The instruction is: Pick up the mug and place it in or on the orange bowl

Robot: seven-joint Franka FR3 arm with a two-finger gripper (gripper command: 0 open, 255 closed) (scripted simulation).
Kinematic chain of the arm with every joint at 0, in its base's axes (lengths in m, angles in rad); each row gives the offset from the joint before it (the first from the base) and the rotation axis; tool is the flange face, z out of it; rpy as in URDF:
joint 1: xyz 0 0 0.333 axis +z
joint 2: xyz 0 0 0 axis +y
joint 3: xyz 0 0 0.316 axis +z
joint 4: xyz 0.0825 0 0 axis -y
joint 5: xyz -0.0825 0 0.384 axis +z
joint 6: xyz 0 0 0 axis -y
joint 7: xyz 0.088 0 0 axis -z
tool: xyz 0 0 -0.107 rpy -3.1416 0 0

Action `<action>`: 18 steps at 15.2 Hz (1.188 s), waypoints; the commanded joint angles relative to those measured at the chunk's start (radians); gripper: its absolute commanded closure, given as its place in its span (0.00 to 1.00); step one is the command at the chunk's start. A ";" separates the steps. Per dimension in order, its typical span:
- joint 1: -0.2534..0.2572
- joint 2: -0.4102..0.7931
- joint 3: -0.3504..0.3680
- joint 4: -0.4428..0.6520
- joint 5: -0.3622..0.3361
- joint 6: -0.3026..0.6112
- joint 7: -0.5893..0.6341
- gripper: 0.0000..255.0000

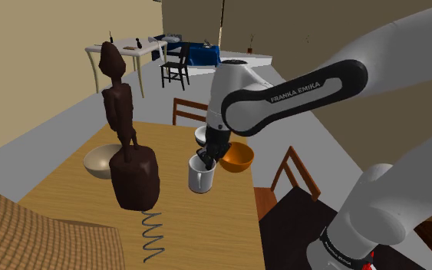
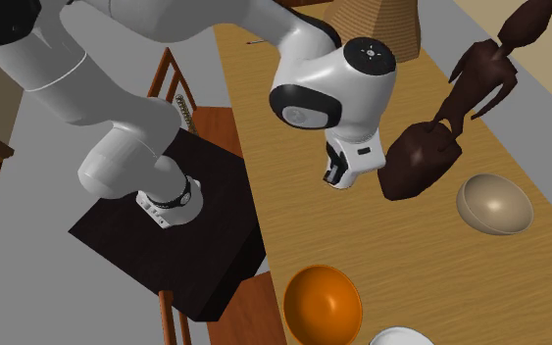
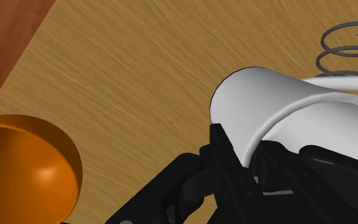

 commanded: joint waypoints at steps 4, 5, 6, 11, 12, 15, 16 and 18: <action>-0.010 -0.027 -0.025 0.026 -0.002 -0.056 -0.027 1.00; -0.020 -0.030 -0.044 0.024 -0.006 -0.060 -0.053 1.00; -0.031 -0.032 -0.062 0.024 -0.011 -0.064 -0.078 1.00; -0.086 -0.022 -0.152 0.041 -0.038 -0.084 -0.203 1.00; -0.097 -0.017 -0.169 0.048 -0.044 -0.088 -0.227 1.00; -0.130 0.005 -0.219 0.075 -0.061 -0.100 -0.298 1.00; -0.141 0.014 -0.235 0.087 -0.066 -0.104 -0.321 1.00; -0.163 0.036 -0.267 0.113 -0.076 -0.113 -0.367 1.00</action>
